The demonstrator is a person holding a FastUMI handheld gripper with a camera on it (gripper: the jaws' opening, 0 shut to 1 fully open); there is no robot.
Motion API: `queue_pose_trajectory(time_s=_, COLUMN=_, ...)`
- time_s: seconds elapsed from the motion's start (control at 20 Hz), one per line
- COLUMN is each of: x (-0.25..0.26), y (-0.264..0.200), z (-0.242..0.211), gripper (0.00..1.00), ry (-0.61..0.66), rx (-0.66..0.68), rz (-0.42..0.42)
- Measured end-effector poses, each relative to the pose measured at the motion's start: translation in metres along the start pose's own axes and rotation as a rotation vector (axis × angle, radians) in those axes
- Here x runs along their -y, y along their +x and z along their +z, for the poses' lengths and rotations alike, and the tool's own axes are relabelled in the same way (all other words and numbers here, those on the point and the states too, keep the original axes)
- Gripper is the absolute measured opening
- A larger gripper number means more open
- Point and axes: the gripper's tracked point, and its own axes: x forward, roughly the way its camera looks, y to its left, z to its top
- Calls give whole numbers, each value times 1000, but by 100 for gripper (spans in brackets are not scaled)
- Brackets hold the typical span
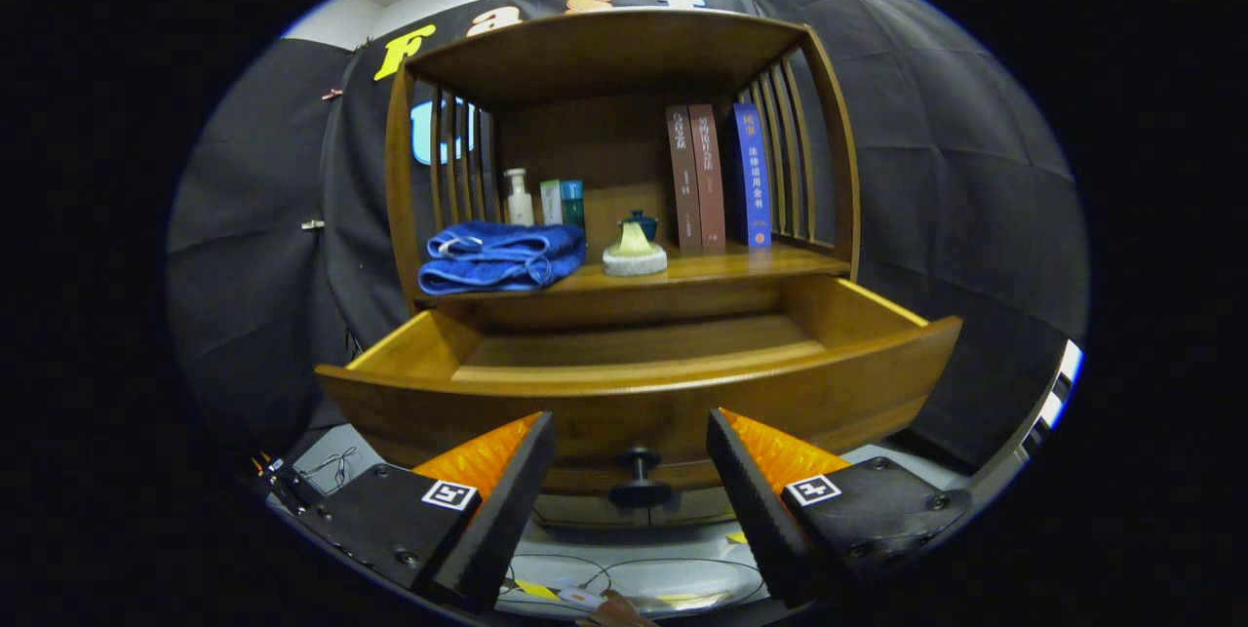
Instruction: Pull open the drawer, take out the items inside it, and place them on the countertop above the cabinet.
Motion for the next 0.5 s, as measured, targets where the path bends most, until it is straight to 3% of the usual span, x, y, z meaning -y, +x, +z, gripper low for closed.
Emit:
queue_pose_trajectory(time_s=0.15, x=6, y=10, z=-10, gripper=99, ry=7, rx=-11, rz=-26)
queue_pose_trajectory(time_s=0.5, x=3, y=17, z=-11, gripper=99, ry=-5, rx=2, rz=-1)
